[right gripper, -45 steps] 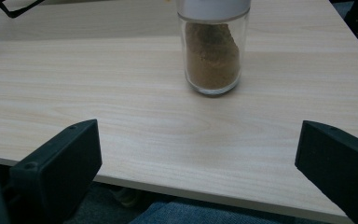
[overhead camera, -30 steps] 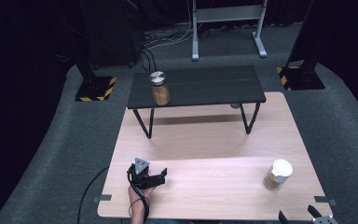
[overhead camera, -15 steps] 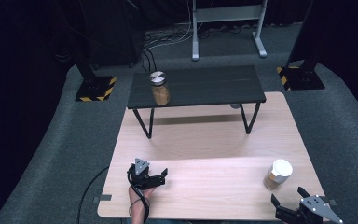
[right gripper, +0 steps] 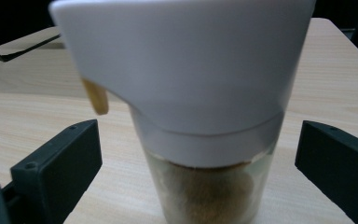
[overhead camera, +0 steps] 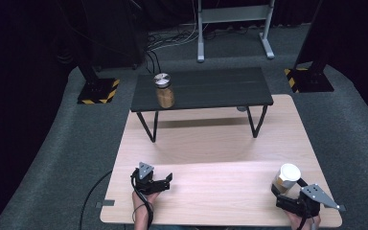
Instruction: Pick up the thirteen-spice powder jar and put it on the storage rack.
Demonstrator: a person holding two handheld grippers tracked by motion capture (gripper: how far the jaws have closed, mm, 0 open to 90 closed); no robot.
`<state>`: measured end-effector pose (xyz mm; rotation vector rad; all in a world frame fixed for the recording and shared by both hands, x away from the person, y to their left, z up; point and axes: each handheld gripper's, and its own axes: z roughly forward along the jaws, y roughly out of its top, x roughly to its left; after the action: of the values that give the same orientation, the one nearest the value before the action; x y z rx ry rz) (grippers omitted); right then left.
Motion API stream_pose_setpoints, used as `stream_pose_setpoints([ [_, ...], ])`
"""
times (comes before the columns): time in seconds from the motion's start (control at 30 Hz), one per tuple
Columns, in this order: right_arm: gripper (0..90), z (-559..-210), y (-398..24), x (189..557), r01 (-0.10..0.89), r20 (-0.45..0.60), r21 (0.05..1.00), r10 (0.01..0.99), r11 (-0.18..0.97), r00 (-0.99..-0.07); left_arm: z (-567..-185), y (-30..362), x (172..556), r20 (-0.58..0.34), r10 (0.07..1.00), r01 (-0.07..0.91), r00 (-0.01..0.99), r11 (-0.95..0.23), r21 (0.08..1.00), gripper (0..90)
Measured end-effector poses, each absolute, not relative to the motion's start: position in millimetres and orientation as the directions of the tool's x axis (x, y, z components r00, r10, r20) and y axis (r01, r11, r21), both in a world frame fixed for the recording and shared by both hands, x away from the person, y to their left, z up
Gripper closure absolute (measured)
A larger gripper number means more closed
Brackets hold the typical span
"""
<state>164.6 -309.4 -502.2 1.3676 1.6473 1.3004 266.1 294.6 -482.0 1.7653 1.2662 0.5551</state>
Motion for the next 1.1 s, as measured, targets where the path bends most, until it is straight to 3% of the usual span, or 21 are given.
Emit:
stream_pose_setpoints([
  [0.2,1.0,-505.2,-313.0,178.3,0.340,0.118,0.940,0.953,-0.017,-0.280,-481.4,293.5,267.1,-0.125,0.916,0.532,0.380,-0.107,0.840,3.4],
  [0.27,28.6,-510.6,-316.2,177.6,0.316,0.099,0.949,0.948,0.002,-0.304,-481.0,293.5,267.7,-0.129,0.916,0.538,0.379,-0.104,0.837,3.5],
  [0.7,29.7,-498.7,-310.7,175.3,0.347,0.113,0.938,0.955,-0.011,-0.275,-478.1,290.8,271.7,-0.122,0.919,0.558,0.374,-0.118,0.821,4.0],
  [1.1,29.7,-459.9,-311.3,181.2,0.343,0.094,0.939,0.947,0.018,-0.307,-475.5,287.4,272.0,-0.097,0.918,0.563,0.385,-0.150,0.813,4.3],
])
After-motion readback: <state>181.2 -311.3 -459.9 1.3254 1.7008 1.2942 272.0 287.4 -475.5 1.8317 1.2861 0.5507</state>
